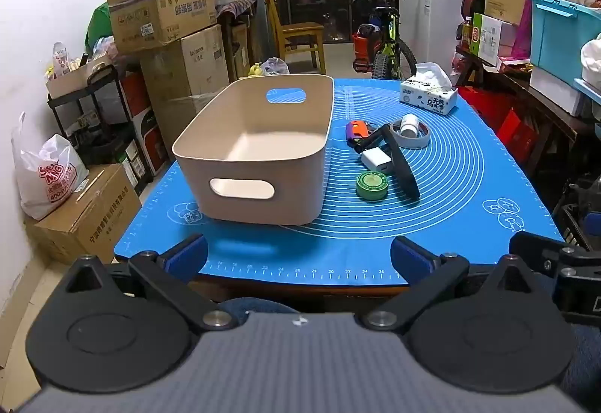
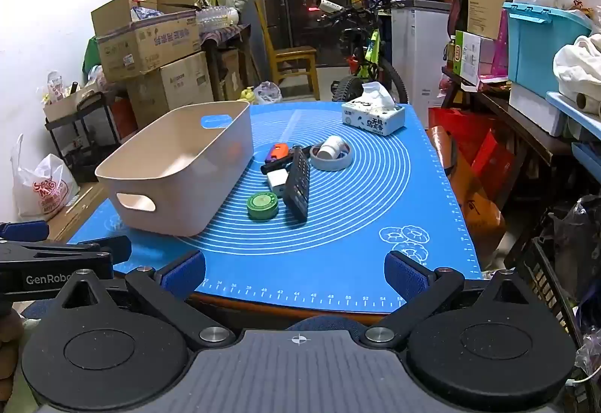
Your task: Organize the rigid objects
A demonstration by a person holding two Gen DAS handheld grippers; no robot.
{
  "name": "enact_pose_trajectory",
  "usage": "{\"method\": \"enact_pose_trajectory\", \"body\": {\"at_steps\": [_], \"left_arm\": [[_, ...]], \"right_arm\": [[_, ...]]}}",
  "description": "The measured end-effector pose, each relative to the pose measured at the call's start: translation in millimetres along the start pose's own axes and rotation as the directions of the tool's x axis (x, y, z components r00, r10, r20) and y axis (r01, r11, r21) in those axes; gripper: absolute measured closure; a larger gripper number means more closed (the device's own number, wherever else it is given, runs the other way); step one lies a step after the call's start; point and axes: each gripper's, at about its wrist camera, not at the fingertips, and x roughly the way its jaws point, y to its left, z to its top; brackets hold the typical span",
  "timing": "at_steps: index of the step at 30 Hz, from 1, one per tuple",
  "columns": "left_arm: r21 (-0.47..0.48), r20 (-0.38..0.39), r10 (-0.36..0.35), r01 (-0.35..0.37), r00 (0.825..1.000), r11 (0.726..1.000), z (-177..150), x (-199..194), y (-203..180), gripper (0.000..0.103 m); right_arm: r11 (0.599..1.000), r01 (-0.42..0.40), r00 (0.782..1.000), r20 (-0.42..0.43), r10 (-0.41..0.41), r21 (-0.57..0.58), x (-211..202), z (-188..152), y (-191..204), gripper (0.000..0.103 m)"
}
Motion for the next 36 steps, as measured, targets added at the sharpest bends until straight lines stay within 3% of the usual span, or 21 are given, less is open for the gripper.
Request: {"method": "enact_pose_trajectory", "body": {"at_steps": [36], "left_arm": [[0.0,0.013,0.002,-0.002,1.0,1.0,-0.7,-1.6,0.5,0.001]], "right_arm": [[1.0,-0.006,1.0,0.012,0.006,0.013,-0.8,-1.8,-4.8,0.002]]}}
